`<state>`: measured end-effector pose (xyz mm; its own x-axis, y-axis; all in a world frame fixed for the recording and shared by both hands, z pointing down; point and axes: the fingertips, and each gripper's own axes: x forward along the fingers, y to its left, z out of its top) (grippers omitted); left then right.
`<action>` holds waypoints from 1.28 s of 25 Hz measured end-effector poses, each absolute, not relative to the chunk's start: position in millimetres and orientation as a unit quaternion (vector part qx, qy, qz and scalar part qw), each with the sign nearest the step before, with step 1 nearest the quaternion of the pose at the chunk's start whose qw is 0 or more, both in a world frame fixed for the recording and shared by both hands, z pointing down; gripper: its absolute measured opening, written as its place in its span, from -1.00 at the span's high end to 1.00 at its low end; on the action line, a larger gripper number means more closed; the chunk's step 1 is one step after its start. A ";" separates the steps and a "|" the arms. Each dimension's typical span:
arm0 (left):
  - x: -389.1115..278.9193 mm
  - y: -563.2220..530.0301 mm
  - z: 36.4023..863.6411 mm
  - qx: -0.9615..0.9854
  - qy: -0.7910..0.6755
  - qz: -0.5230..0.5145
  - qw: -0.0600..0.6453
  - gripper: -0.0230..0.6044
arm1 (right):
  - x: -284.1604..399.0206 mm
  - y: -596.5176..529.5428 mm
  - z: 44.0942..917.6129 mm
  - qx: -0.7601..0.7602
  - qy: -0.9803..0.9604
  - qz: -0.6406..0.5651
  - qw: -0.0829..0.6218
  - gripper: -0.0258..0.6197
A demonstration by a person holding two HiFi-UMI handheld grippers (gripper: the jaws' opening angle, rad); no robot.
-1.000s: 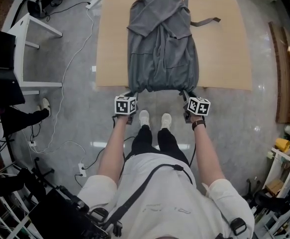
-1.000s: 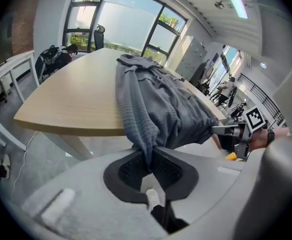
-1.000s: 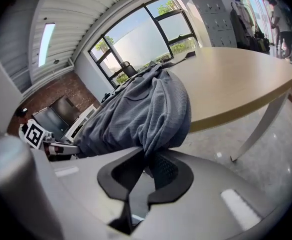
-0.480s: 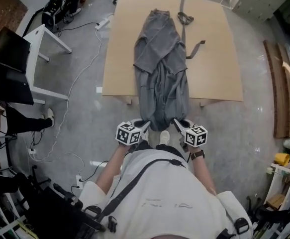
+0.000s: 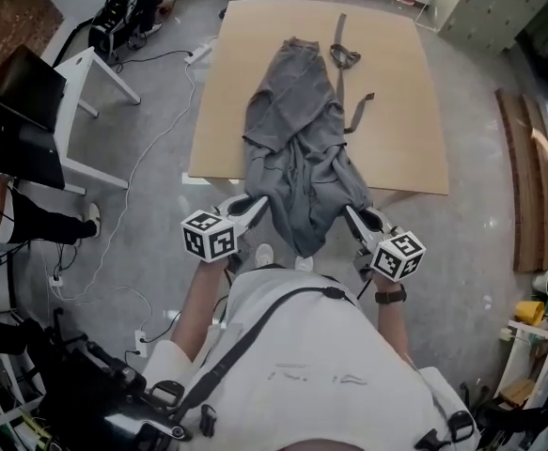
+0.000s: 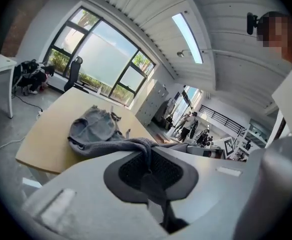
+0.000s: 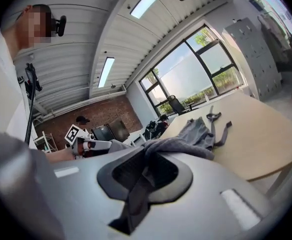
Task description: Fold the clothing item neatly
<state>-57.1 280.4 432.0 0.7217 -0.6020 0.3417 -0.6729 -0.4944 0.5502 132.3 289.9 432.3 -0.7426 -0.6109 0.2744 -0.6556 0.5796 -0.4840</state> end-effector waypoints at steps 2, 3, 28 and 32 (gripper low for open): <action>-62.7 259.2 410.9 0.867 -0.382 0.052 0.316 0.86 | 143.1 270.6 405.4 0.364 -0.890 0.273 0.013 0.84; -65.7 247.6 401.6 0.869 -0.387 0.053 0.303 0.86 | 148.7 260.8 394.3 0.368 -0.889 0.271 -0.003 0.84; -111.2 -162.9 371.3 0.852 -0.430 -0.003 0.298 0.86 | 158.0 -165.3 370.7 0.464 -0.849 0.250 0.024 0.83; -111.1 -226.1 400.9 0.843 -0.431 0.011 0.320 0.86 | 147.6 -230.2 402.2 0.463 -0.846 0.259 0.059 0.83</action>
